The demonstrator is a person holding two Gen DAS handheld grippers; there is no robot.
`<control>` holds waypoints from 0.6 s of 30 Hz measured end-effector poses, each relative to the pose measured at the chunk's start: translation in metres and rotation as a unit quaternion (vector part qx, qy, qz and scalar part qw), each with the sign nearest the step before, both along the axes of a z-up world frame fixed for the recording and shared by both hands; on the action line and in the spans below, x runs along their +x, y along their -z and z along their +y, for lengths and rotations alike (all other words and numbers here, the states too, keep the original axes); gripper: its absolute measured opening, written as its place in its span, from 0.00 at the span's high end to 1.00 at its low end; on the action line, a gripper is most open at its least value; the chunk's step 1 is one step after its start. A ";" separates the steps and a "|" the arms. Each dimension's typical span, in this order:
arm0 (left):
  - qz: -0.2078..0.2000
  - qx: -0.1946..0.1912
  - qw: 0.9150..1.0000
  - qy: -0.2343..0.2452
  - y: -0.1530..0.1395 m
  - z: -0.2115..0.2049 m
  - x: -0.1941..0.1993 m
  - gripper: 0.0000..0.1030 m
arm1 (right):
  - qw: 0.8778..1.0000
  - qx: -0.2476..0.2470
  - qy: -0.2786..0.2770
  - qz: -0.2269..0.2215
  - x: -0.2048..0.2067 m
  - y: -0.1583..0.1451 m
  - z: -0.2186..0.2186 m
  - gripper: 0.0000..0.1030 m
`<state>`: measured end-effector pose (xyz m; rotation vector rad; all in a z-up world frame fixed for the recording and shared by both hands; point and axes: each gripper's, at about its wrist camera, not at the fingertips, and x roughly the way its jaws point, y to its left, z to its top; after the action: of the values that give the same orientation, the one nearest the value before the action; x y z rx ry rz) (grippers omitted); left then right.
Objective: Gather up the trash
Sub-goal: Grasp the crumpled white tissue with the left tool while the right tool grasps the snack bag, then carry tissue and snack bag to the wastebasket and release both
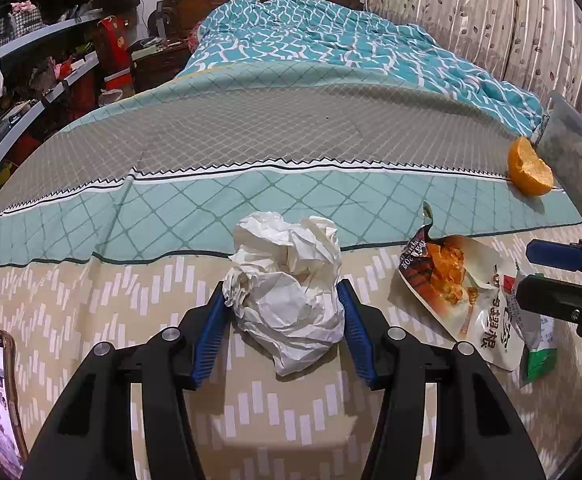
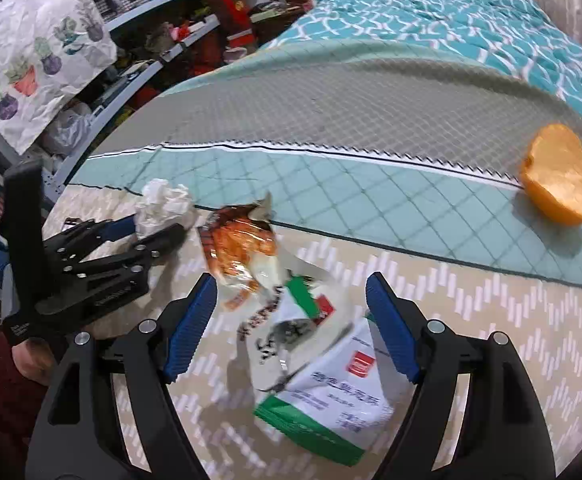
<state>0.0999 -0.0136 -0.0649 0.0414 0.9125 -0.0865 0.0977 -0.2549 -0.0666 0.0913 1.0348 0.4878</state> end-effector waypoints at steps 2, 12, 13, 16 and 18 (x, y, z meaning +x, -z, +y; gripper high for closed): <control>0.000 -0.001 1.000 0.000 0.000 0.000 0.000 0.50 | 1.000 -0.008 0.002 0.010 0.003 0.006 0.004 0.23; -0.001 -0.017 1.000 -0.005 0.000 0.005 -0.001 0.50 | 0.996 0.039 -0.064 0.039 -0.005 0.010 0.052 0.22; -0.001 -0.021 1.000 -0.012 0.000 0.008 -0.001 0.50 | 0.996 0.039 -0.066 0.038 -0.006 0.008 0.055 0.23; -0.002 -0.040 0.999 -0.014 -0.001 0.014 0.000 0.49 | 0.994 0.070 -0.069 0.053 -0.006 0.009 0.051 0.23; -0.002 -0.038 0.999 -0.013 -0.002 0.013 -0.001 0.49 | 0.993 0.082 -0.065 0.062 -0.006 0.011 0.048 0.25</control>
<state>0.0994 -0.0006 -0.0632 -0.0418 0.9049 -0.0971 0.0914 -0.2068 -0.0781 0.2030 1.1252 0.6920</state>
